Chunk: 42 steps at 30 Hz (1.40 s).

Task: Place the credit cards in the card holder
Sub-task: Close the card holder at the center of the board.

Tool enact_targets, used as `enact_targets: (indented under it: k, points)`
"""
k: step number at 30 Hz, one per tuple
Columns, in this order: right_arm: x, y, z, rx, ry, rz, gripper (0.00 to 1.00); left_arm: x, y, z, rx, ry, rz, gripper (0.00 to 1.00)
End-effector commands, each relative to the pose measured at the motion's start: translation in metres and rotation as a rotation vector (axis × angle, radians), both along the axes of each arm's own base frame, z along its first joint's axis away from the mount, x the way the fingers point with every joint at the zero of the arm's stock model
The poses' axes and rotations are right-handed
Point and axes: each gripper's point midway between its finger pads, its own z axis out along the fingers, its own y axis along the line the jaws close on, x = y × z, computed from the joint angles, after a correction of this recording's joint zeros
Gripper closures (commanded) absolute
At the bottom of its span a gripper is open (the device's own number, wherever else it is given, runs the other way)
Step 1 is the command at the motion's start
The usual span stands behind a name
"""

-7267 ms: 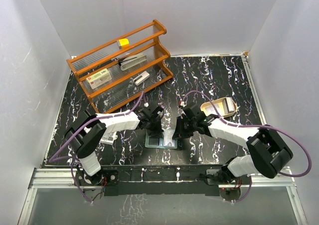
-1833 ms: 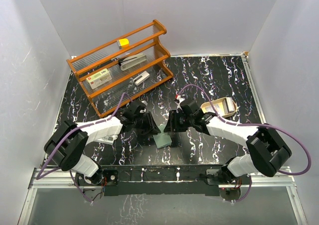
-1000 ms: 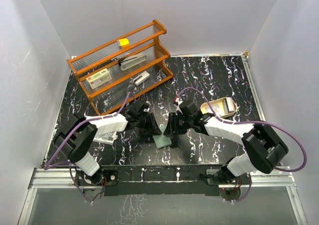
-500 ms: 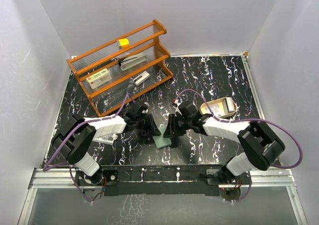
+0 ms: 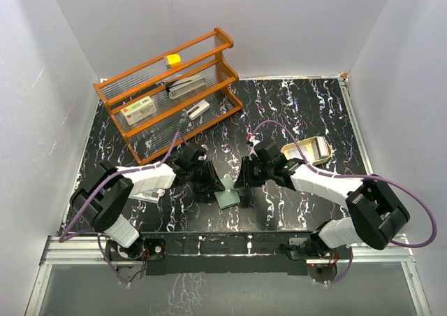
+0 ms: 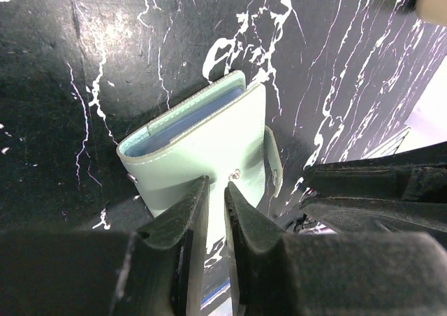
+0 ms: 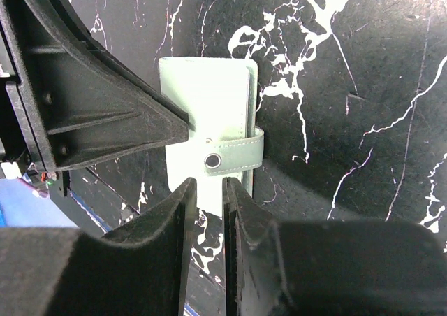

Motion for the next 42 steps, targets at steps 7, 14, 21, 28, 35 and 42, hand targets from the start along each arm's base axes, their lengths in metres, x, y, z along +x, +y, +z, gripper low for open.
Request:
enact_targets:
  k: [7,14,21,28,35,42]
  points:
    - [0.015,0.020,0.017,0.086,-0.024,0.021,0.82,-0.018,0.017,-0.012,0.071,0.056,-0.001,0.85]
    - [0.019,0.025,0.014,0.084,-0.015,0.033,0.83,-0.019,0.018,-0.013,0.072,0.060,-0.001,0.85]
    - [0.018,0.028,0.017,0.097,-0.010,0.044,0.85,-0.020,0.019,-0.015,0.072,0.066,0.000,0.85]
    - [0.024,0.022,0.021,0.054,-0.034,0.019,0.78,-0.020,0.019,-0.015,0.071,0.065,0.002,0.85]
    - [0.021,0.021,0.015,0.063,-0.014,0.017,0.81,-0.022,0.019,-0.015,0.066,0.072,0.006,0.85]
    - [0.017,0.024,0.005,0.071,0.017,0.033,0.82,-0.022,0.018,-0.015,0.057,0.072,0.009,0.85]
